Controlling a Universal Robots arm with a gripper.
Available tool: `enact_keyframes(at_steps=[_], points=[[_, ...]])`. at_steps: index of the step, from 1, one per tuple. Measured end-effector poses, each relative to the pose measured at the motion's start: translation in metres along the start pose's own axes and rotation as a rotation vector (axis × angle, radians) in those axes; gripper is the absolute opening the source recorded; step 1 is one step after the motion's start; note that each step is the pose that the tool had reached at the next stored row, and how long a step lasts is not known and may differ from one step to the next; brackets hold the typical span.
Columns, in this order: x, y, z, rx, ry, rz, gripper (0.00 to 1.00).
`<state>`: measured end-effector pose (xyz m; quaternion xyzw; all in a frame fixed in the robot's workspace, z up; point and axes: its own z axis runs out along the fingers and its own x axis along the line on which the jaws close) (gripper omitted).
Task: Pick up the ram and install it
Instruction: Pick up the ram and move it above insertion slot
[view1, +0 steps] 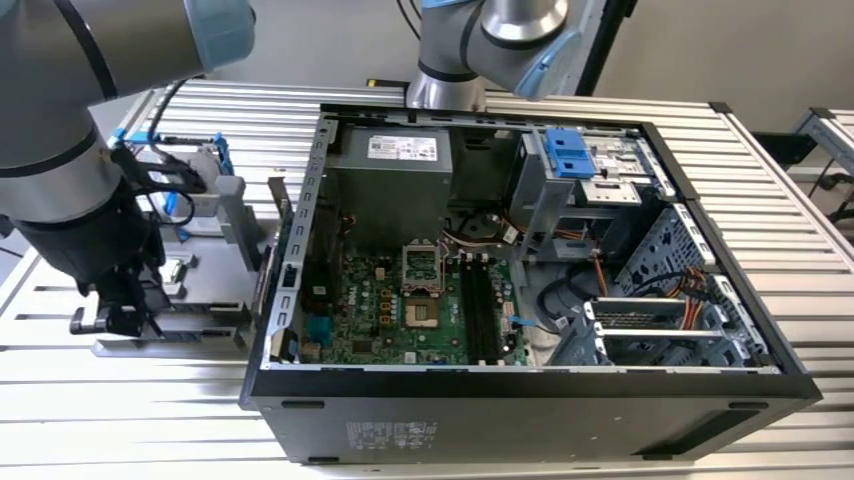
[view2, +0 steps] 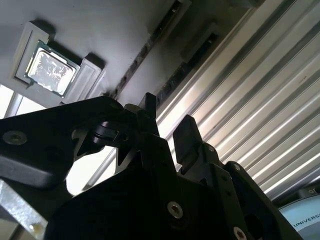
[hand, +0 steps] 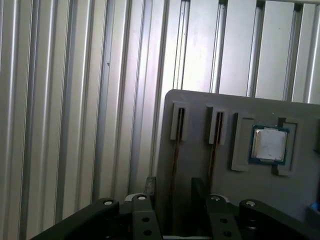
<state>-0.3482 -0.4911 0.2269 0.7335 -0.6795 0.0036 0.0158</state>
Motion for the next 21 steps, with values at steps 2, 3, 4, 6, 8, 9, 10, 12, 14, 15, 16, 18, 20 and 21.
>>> enact_keyframes(at_steps=[2,3,4,6,8,9,10,12,14,15,16,18,20,21], points=[[-0.0001,0.0004,0.0029,-0.0003,0.0030,0.000,1.00],[-0.0002,0.0006,0.0045,-0.0004,0.0045,0.000,1.00],[-0.0002,0.0008,0.0059,-0.0004,0.0058,0.000,1.00],[-0.0004,0.0011,0.0090,-0.0006,0.0087,0.000,1.00],[-0.0005,0.0015,0.0123,-0.0009,0.0114,0.000,1.00],[-0.0005,0.0016,0.0141,-0.0009,0.0126,0.000,1.00],[-0.0006,0.0017,0.0160,-0.0011,0.0134,0.000,1.00],[-0.0012,0.0019,0.0196,-0.0010,0.0138,0.000,1.00],[-0.0023,0.0020,0.0231,-0.0011,0.0139,0.000,1.00],[-0.0028,0.0020,0.0247,-0.0012,0.0140,0.000,1.00],[-0.0034,0.0020,0.0265,-0.0011,0.0139,0.000,1.00],[-0.0049,0.0020,0.0299,-0.0010,0.0139,0.000,1.00],[-0.0055,0.0024,0.0322,-0.0011,0.0140,0.001,1.00],[-0.0056,0.0027,0.0329,-0.0012,0.0142,0.001,1.00]])
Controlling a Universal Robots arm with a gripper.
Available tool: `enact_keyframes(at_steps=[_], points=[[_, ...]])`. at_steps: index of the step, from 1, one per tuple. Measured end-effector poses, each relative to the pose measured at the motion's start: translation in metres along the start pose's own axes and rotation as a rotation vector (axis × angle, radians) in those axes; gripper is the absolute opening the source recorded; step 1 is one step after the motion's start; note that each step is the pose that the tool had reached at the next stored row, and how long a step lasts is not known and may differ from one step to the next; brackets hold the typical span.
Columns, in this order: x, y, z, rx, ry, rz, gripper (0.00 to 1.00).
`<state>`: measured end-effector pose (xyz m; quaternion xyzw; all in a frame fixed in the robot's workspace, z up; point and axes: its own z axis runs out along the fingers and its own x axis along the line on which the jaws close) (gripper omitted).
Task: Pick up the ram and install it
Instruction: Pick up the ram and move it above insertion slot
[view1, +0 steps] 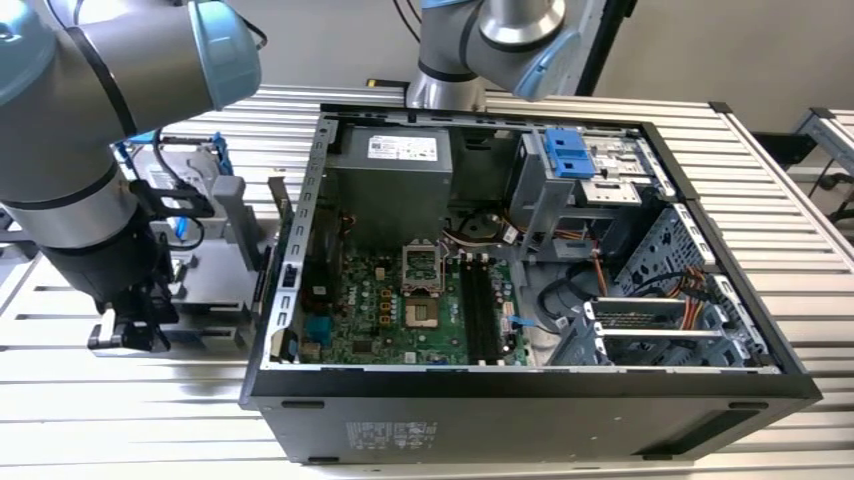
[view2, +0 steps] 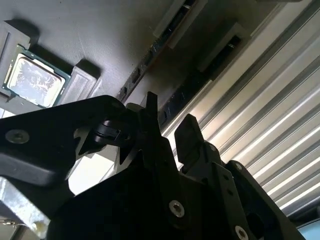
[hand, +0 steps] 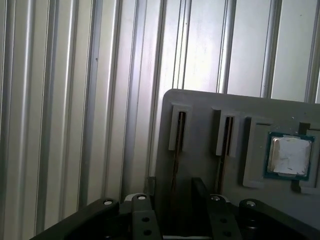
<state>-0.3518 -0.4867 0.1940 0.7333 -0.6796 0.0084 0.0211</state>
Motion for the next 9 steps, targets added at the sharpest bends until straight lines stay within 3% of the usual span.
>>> enact_keyframes(at_steps=[8,9], points=[[-0.0001,0.0001,0.0002,0.0001,0.0005,0.000,1.00],[-0.0001,0.0000,0.0002,0.0001,0.0005,0.000,0.00]])
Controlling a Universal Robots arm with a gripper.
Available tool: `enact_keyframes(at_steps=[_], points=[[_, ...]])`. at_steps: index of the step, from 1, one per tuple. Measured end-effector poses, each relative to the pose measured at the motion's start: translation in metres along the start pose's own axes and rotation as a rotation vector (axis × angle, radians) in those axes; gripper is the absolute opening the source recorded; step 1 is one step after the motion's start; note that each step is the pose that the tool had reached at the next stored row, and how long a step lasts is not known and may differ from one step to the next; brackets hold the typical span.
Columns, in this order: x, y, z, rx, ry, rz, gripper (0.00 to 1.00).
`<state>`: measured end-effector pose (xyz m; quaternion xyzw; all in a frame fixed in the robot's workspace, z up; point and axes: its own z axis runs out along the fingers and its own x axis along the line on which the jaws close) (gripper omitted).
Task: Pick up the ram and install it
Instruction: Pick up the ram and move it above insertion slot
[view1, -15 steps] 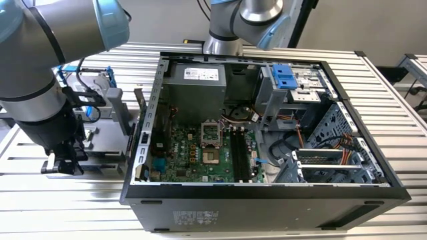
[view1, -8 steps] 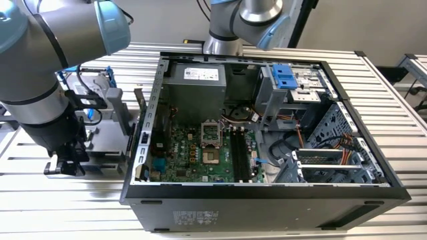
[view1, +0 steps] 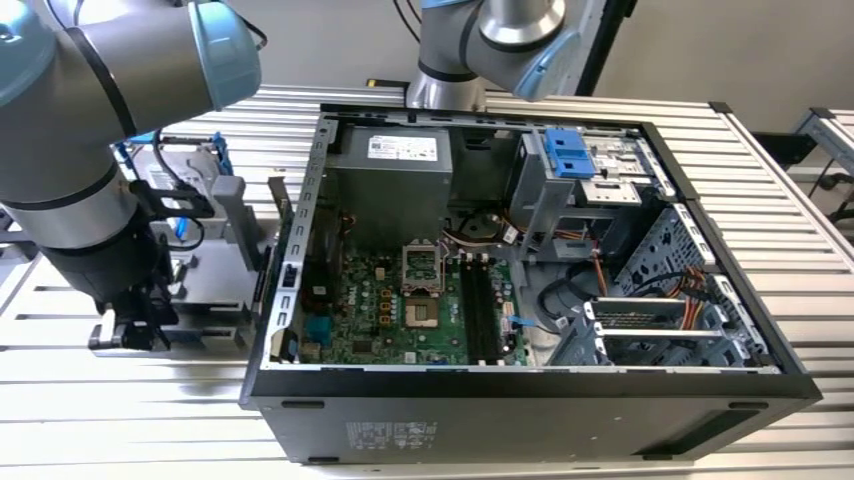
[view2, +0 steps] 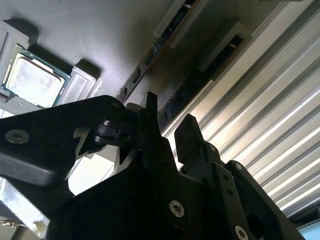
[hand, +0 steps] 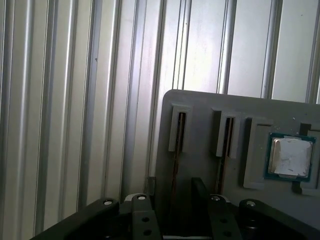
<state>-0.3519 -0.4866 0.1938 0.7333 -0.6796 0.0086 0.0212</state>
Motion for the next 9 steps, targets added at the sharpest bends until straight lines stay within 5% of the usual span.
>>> enact_keyframes(at_steps=[9], points=[[0.0000,0.0000,0.0000,0.0000,0.0004,0.000,0.00]])
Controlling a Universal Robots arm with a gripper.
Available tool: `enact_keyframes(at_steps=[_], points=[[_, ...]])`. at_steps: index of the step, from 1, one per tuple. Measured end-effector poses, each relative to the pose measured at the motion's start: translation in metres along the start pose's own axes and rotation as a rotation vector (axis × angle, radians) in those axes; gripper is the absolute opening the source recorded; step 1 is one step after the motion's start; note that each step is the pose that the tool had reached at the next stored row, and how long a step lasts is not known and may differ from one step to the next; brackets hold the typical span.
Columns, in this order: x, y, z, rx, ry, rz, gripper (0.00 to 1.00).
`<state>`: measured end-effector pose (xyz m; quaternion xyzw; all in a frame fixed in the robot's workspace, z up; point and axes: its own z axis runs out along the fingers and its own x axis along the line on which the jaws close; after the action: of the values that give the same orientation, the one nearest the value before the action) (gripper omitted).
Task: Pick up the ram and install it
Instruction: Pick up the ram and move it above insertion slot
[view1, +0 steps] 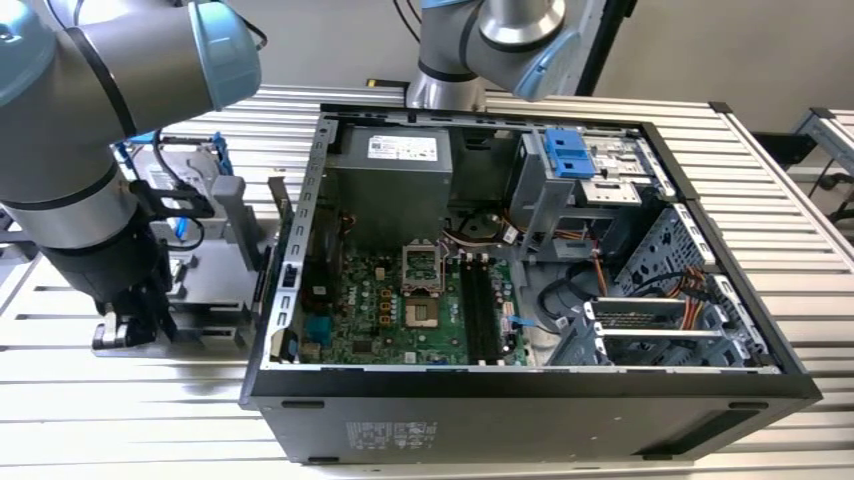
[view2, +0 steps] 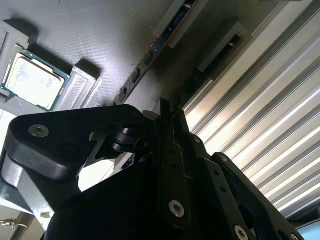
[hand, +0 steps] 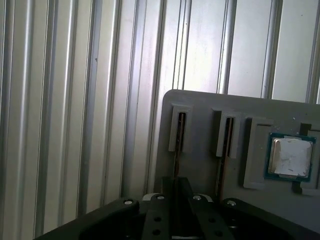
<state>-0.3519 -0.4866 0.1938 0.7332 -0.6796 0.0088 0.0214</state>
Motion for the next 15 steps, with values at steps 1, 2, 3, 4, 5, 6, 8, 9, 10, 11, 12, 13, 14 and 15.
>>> enact_keyframes(at_steps=[1,2,3,4,5,6,8,9,10,11,12,13,14,15], points=[[0.0000,0.0000,0.0000,-0.0001,0.0001,0.000,0.00],[0.0000,0.0000,0.0000,0.0000,0.0001,0.000,0.00],[0.0000,0.0000,0.0000,0.0000,0.0001,0.000,0.00],[0.0000,0.0000,0.0000,0.0000,0.0001,0.000,0.00],[0.0000,0.0000,0.0000,0.0000,0.0003,0.000,0.00],[0.0000,0.0000,0.0000,-0.0001,0.0003,0.000,0.00],[0.0000,0.0000,0.0000,-0.0001,0.0004,0.000,0.00],[0.0000,0.0000,0.0000,-0.0001,0.0005,0.000,0.00],[0.0000,0.0000,0.0000,0.0000,0.0005,0.000,0.00],[0.0000,0.0000,0.0000,-0.0001,0.0007,0.000,0.00],[0.0000,0.0000,0.0000,-0.0001,0.0007,0.000,0.00],[0.0000,0.0000,0.0000,-0.0001,0.0008,0.000,0.00],[0.0000,0.0000,-0.0004,-0.0001,0.0008,0.000,0.00],[0.0000,0.0000,-0.0014,-0.0002,0.0008,0.000,0.00]])
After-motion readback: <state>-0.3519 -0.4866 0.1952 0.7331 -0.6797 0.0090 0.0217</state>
